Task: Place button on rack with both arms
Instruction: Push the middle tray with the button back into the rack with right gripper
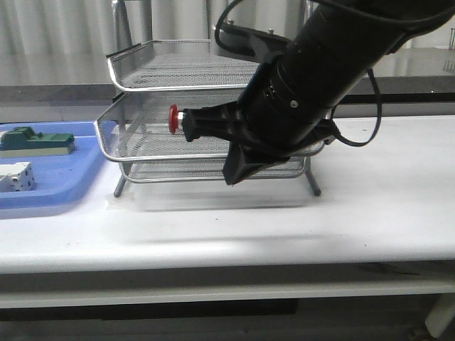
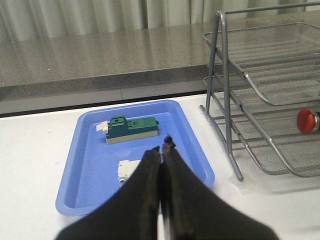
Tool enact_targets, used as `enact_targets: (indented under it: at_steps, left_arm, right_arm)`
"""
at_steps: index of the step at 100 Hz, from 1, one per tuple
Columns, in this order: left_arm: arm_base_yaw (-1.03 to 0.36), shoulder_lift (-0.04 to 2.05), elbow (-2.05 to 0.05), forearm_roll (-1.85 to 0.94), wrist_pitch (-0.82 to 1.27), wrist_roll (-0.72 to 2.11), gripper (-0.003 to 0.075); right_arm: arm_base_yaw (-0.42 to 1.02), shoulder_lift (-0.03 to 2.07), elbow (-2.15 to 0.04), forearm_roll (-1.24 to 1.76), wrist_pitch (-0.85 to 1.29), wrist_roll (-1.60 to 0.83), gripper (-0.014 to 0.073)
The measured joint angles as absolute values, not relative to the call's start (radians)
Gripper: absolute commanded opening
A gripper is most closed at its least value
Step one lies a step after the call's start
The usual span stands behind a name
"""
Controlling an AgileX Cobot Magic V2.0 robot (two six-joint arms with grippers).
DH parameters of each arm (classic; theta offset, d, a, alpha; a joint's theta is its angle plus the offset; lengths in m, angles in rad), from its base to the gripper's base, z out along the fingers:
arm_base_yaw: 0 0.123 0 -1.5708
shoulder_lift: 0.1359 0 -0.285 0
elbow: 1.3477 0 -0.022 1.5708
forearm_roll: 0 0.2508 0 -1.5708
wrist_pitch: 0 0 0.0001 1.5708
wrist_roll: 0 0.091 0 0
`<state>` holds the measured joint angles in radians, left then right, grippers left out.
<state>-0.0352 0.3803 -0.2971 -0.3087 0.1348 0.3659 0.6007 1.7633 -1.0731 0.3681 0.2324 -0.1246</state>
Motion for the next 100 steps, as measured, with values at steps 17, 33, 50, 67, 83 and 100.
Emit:
enact_targets:
  at_steps: [17,33,50,67,83,100]
  left_arm:
    - [-0.035,0.38,-0.297,-0.309,0.135,0.366,-0.0021]
    - [-0.035,0.38,-0.297,-0.309,0.135,0.366,-0.0021]
    - [-0.035,0.38,-0.297,-0.309,0.135,0.366,-0.0021]
    - [-0.035,0.38,-0.297,-0.309,0.135,0.366,-0.0021]
    - [-0.035,0.38,-0.297,-0.309,0.135,0.366,-0.0021]
    - [-0.035,0.38,-0.297,-0.309,0.135,0.366,-0.0021]
  right_arm:
    - [0.559,1.841,-1.171,0.334,0.232,-0.125,-0.0067]
    - [0.539,1.887,-1.241,0.312,0.234,-0.125,-0.0067]
    - [0.534,1.898,-1.283,0.295,0.254,-0.125,-0.0067]
    - [0.534,1.898,-1.305,0.294,0.3,-0.125,-0.0067]
    - [0.534,1.867,-1.304,0.291,0.362,-0.125,-0.0067]
    - [0.534,1.766,-1.242,0.291,0.376,-0.125,-0.0067]
